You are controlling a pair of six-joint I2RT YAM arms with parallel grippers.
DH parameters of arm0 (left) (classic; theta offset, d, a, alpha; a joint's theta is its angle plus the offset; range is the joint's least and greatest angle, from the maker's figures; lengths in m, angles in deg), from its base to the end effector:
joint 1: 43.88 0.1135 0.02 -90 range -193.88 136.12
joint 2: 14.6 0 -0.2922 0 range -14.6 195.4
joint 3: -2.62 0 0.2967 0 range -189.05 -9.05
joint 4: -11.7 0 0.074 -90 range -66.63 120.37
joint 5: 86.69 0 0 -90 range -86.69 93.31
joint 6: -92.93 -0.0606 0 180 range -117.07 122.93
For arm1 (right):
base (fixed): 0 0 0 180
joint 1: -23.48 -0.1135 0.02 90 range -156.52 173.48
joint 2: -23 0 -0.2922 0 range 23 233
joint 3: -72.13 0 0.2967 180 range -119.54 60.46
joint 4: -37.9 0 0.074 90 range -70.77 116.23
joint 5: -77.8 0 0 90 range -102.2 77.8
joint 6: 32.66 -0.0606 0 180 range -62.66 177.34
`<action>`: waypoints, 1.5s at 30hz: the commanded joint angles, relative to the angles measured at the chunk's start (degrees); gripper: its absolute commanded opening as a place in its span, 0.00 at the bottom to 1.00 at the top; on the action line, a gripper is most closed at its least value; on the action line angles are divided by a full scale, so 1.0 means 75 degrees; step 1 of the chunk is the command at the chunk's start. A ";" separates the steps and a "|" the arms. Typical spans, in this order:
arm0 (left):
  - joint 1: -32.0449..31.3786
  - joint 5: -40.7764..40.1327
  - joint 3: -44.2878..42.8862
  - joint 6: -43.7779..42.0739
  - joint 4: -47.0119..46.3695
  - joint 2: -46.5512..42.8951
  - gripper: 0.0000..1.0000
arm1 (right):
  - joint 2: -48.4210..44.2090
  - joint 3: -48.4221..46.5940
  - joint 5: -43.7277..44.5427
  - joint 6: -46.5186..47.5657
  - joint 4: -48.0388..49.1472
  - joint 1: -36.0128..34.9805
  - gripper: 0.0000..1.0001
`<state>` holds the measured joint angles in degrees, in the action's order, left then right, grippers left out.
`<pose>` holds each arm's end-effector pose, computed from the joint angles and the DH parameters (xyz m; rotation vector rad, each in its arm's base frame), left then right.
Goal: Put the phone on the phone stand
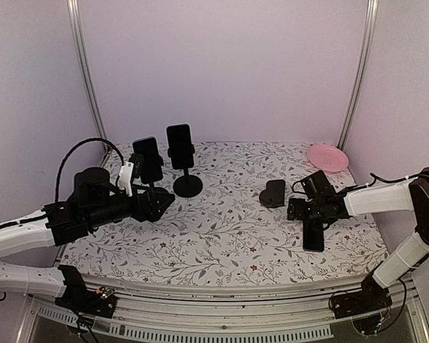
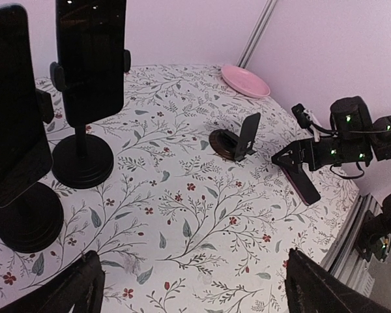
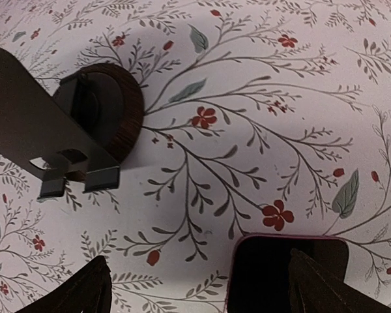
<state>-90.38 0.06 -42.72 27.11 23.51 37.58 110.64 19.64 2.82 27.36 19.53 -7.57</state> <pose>0.1834 -0.1883 0.2660 0.3425 1.9438 -0.7738 0.2903 0.1564 0.1281 0.0840 2.4632 0.1324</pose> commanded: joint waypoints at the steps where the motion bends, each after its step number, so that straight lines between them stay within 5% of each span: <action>1: -0.0114 0.0011 0.0034 0.0204 -0.0312 0.0094 0.97 | -0.0045 0.0077 0.0671 -0.0865 -0.0871 0.0035 0.94; 21: -0.0112 -0.0113 -0.0091 0.0130 -0.0020 0.0072 0.97 | 0.0391 0.0135 0.0457 -0.1174 -0.1430 0.0295 0.90; 36: -0.0109 -0.0171 -0.0245 -0.0031 0.0026 0.0123 0.97 | 0.1030 -0.0763 0.0442 -0.0953 -0.1692 -0.0446 0.53; 45: -0.0110 -0.0138 -0.0207 -0.0032 -0.0115 0.0240 0.97 | 0.0069 -0.0850 0.1370 -0.0814 -0.0953 -0.1170 0.50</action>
<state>-90.49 -0.61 -42.98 27.72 23.23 38.76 115.16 14.97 8.03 20.28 8.74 -13.10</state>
